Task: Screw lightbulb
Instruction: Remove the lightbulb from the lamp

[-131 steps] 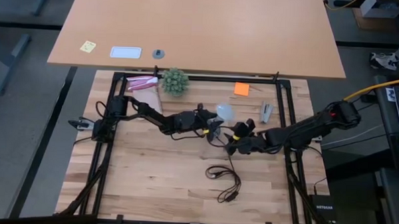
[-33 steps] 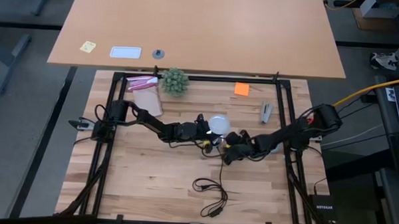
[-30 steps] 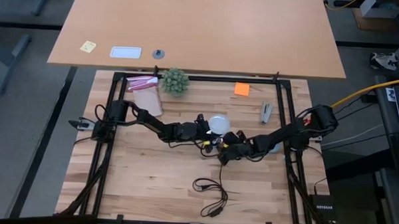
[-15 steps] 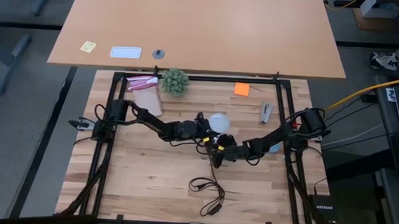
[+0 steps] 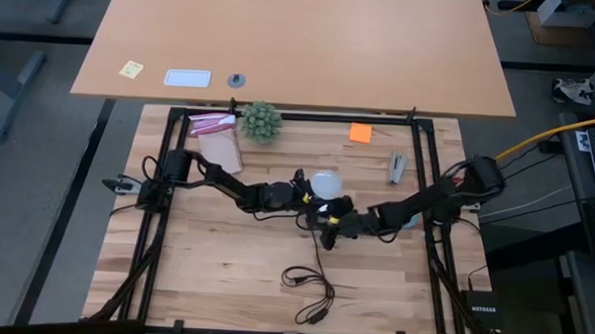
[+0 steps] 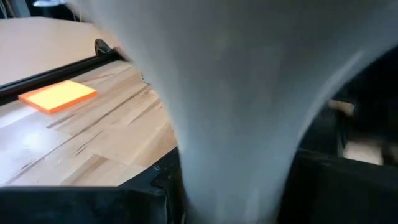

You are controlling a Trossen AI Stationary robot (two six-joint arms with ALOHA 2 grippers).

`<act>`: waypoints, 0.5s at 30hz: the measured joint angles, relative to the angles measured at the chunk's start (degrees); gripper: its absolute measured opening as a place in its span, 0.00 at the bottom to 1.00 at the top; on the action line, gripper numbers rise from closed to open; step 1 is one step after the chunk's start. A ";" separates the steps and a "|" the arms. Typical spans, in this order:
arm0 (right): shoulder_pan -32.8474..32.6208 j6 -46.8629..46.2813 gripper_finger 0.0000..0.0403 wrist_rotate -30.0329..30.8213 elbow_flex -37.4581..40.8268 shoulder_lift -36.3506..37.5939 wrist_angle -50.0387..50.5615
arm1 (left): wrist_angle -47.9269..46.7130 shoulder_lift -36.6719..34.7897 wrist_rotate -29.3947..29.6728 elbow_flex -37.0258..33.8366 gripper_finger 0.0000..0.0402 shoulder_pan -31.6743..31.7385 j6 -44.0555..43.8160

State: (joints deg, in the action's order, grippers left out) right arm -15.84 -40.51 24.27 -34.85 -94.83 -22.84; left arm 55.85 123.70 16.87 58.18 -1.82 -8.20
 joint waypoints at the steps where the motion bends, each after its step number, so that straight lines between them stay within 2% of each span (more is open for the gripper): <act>1: 0.00 0.51 0.47 0.61 0.00 2.24 3.18 | 0.34 0.02 0.10 -0.01 0.40 -0.11 0.43; 9: 0.15 1.02 0.47 7.90 -0.02 19.88 28.03 | 4.86 0.07 -0.79 -0.05 0.39 -0.55 0.83; 15: 0.17 0.95 0.47 15.59 -0.04 25.89 38.96 | 10.56 0.07 -5.42 -0.05 0.39 -0.68 0.65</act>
State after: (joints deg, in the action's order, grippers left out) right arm -15.66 -39.56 39.86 -34.89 -68.94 16.12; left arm 66.41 123.76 11.45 58.13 -2.50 -7.55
